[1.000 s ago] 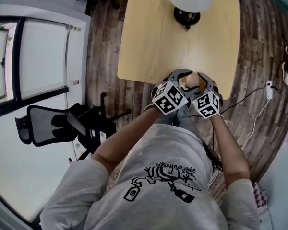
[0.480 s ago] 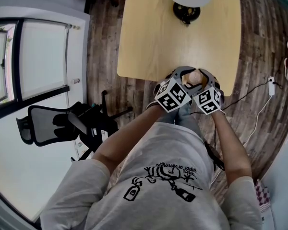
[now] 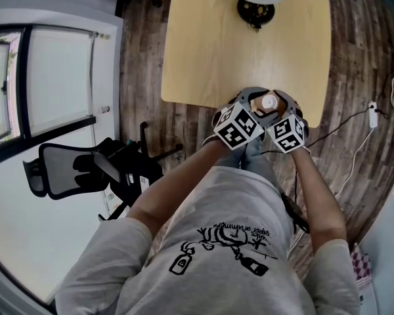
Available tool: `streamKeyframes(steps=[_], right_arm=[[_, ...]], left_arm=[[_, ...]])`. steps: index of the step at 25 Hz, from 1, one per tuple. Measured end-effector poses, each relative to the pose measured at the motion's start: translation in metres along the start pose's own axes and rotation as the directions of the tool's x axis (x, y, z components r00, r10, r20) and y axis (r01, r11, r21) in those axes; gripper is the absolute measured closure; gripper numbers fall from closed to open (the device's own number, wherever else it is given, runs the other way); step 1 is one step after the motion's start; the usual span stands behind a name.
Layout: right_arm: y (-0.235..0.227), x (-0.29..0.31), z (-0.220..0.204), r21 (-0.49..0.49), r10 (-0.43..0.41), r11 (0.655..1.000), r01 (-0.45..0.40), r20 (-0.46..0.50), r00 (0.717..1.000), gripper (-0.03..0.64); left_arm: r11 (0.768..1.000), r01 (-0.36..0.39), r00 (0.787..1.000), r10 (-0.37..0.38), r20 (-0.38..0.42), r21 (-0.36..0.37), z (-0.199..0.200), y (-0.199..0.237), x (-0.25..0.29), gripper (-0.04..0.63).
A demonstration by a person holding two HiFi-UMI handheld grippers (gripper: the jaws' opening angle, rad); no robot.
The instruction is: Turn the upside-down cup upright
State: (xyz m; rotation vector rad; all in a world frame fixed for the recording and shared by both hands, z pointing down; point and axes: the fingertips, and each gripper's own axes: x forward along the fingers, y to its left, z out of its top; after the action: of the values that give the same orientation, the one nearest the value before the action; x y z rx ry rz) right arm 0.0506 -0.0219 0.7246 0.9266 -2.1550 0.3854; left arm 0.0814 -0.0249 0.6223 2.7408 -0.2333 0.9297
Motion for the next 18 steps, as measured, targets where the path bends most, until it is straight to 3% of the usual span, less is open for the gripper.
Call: streamKeyframes(steps=[13,18], right_arm=[[0.001,-0.008,0.012,-0.016,-0.024,1.0,0.025,0.089,0.996,0.239],[-0.002,-0.031,0.037,0.006,-0.043,0.999,0.043,0.179,0.983,0.23]], left_arm=[[0.999,-0.038,0.999,0.039,0.034,-0.019,-0.003,0.006,-0.017,0.337],[0.995,-0.06,0.992,0.069,0.109,-0.077,-0.001,0.009,-0.044,0.334]])
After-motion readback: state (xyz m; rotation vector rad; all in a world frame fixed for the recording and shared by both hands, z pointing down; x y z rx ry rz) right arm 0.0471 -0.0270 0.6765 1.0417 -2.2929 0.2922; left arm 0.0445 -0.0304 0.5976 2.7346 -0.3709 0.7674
